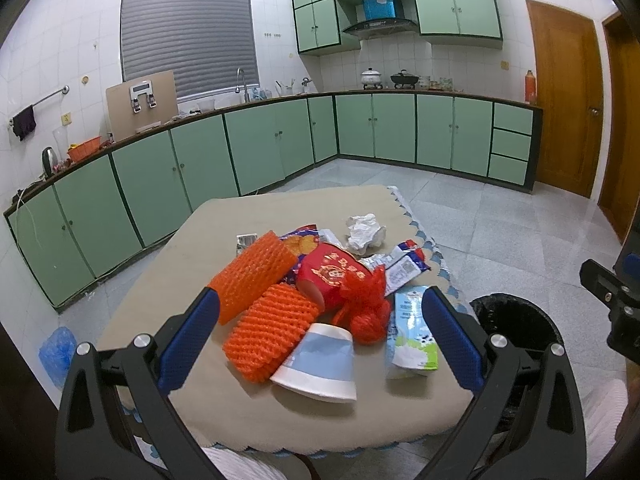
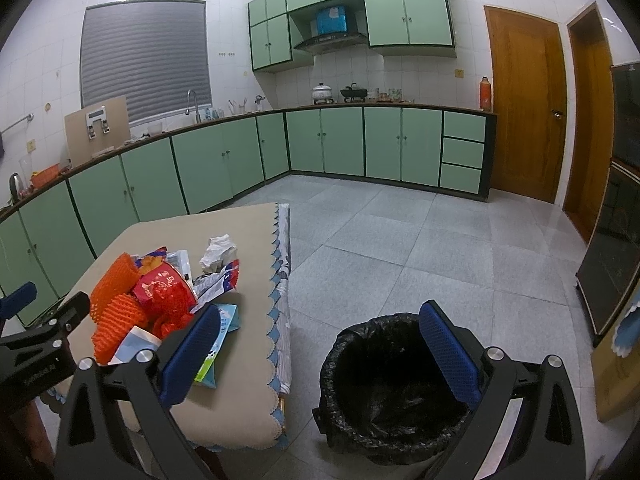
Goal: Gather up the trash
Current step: 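Grasp the orange foam net with the left tool while the right grasps the red mesh bag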
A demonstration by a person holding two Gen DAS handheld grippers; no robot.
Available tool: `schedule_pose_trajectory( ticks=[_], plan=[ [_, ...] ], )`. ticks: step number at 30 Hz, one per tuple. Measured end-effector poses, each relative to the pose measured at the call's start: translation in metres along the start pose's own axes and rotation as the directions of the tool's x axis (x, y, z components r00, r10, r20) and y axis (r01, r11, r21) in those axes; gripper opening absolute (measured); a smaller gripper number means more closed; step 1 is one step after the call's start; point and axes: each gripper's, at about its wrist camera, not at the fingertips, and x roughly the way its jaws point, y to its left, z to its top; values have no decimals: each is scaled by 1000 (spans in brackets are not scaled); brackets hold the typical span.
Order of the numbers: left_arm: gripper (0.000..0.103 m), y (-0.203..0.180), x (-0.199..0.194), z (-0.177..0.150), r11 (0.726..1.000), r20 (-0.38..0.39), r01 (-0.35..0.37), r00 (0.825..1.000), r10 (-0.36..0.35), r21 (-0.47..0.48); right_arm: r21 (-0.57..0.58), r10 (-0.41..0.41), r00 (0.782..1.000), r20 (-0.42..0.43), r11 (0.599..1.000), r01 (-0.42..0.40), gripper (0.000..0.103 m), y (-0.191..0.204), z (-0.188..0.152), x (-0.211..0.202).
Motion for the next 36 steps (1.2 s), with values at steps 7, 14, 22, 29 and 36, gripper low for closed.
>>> schedule_pose_trajectory(
  ticks=[7, 14, 22, 29, 36],
  plan=[
    [98, 44, 31, 6, 997, -4, -66, 998, 66, -44, -18, 62, 998, 8, 998, -62, 97, 15, 11, 23],
    [98, 82, 58, 8, 989, -25, -135, 991, 133, -67, -64, 151, 988, 16, 987, -150, 96, 50, 17, 62],
    [98, 102, 78, -3, 990, -26, -127, 992, 125, -69, -71, 251, 968, -14, 965, -251, 83, 89, 3, 97],
    [98, 121, 90, -16, 985, -61, -144, 988, 139, -93, -142, 312, 948, -59, 938, -317, 73, 128, -10, 112],
    [98, 129, 92, -25, 988, -59, -128, 991, 123, -86, -183, 325, 937, -130, 921, -345, 61, 154, -25, 131]
  ],
)
